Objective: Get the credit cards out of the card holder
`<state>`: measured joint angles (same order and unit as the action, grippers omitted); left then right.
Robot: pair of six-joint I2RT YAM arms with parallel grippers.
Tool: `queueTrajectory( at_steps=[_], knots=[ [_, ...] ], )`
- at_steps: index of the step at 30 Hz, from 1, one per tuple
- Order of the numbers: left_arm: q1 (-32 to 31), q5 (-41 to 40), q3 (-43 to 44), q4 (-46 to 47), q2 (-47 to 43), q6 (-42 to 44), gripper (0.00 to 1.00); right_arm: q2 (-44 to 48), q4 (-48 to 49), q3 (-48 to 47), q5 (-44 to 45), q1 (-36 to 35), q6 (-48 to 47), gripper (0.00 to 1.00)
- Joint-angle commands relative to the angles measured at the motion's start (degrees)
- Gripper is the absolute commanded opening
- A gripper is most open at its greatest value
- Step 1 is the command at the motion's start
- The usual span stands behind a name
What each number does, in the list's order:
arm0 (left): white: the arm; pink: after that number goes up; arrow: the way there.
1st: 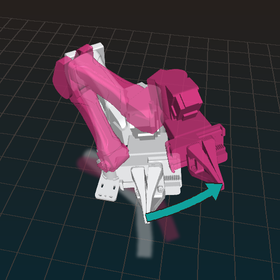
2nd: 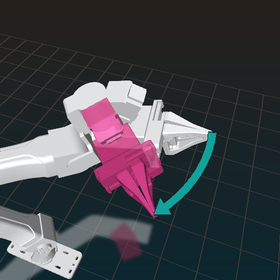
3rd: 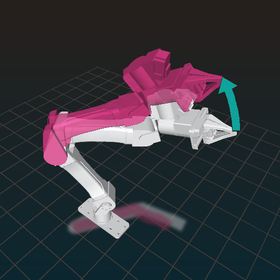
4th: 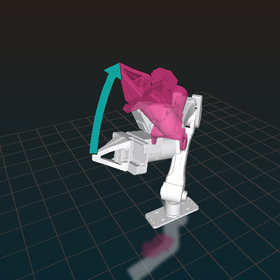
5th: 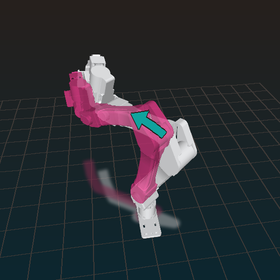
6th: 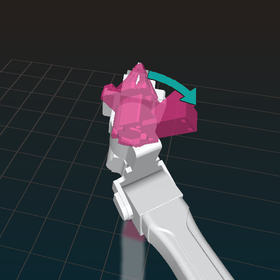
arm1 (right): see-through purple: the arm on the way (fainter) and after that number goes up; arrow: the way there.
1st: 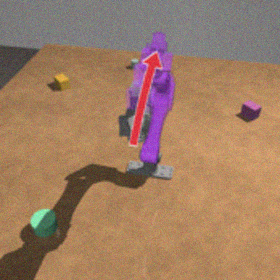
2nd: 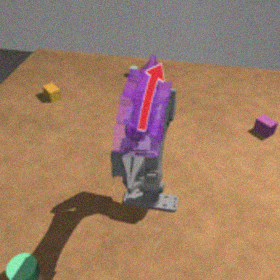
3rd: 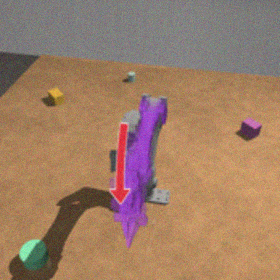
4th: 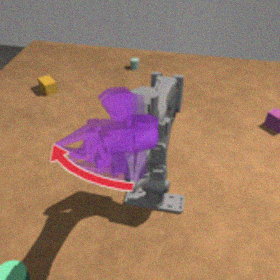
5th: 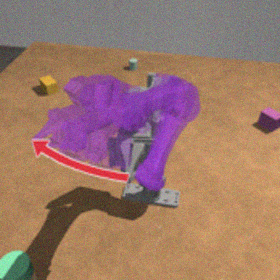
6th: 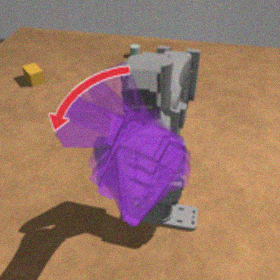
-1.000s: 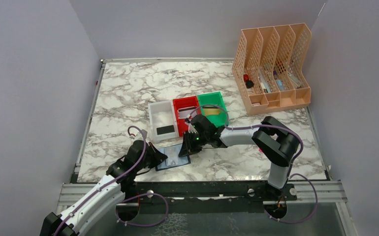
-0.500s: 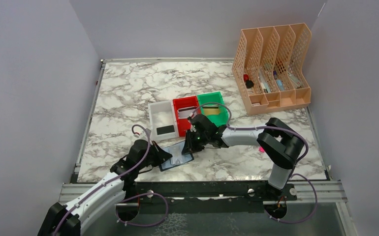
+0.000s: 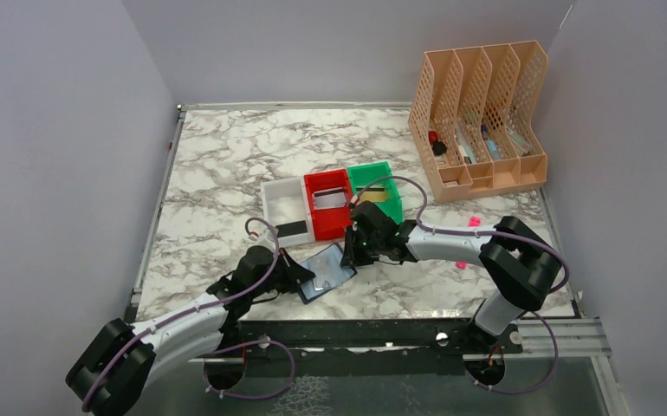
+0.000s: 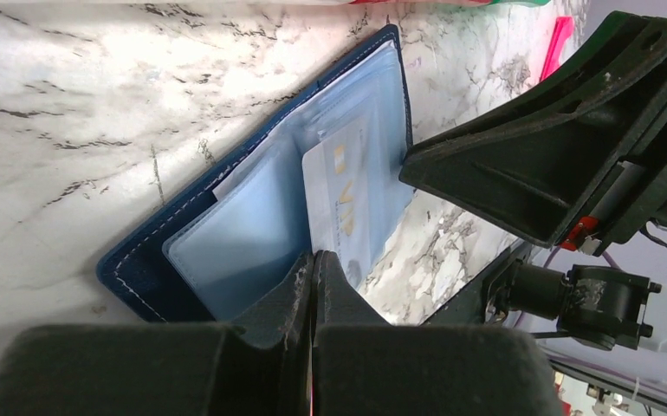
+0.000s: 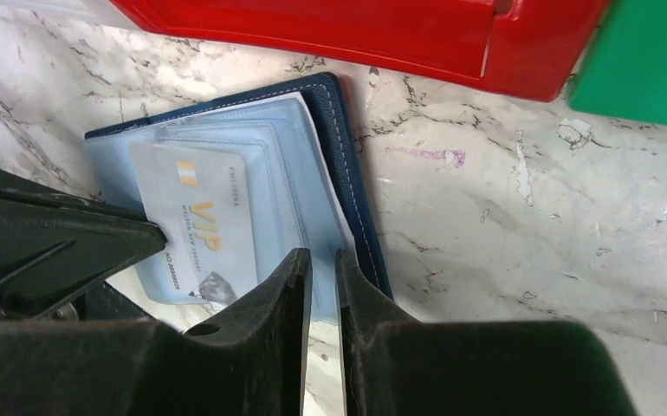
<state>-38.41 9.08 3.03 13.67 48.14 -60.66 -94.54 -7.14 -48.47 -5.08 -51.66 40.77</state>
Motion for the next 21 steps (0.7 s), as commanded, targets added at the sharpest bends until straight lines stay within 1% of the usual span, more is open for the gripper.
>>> queueTrajectory(
  at_steps=[1, 6, 9, 11, 18, 20, 21],
  knots=[
    [-0.48, -3.32, 0.37, 1.34, -0.03, 0.16, 0.0, 1.72, 0.09, 0.63, -5.2, 0.17, -3.6, 0.23],
    [-0.43, -4.24, 1.77, -3.74, -1.32, 1.54, 0.0, 1.62, 1.52, -1.38, -8.83, -0.73, -5.15, 0.24],
    [-0.44, -4.73, 1.85, -6.0, -2.77, 1.72, 0.0, 0.21, 3.72, -2.13, -13.99, -1.01, -6.81, 0.25],
    [-0.45, -4.98, 1.45, -6.55, -3.95, 1.47, 0.0, -0.86, 4.7, -2.61, -14.99, -1.82, -7.2, 0.25],
    [-0.48, -5.57, 1.9, -8.85, -5.33, 2.06, 0.0, -5.55, 4.69, -4.8, -13.95, -2.43, -8.48, 0.26],
    [-0.45, -5.56, 2.26, -9.47, -5.08, 2.48, 0.0, -7.74, 2.75, -6.05, -11.78, -2.48, -8.84, 0.26],
    [-0.44, -5.61, 2.65, -10.04, -5.0, 2.87, 0.0, -8.4, 0.67, -6.52, -9.15, -2.48, -8.45, 0.26]
  ],
)
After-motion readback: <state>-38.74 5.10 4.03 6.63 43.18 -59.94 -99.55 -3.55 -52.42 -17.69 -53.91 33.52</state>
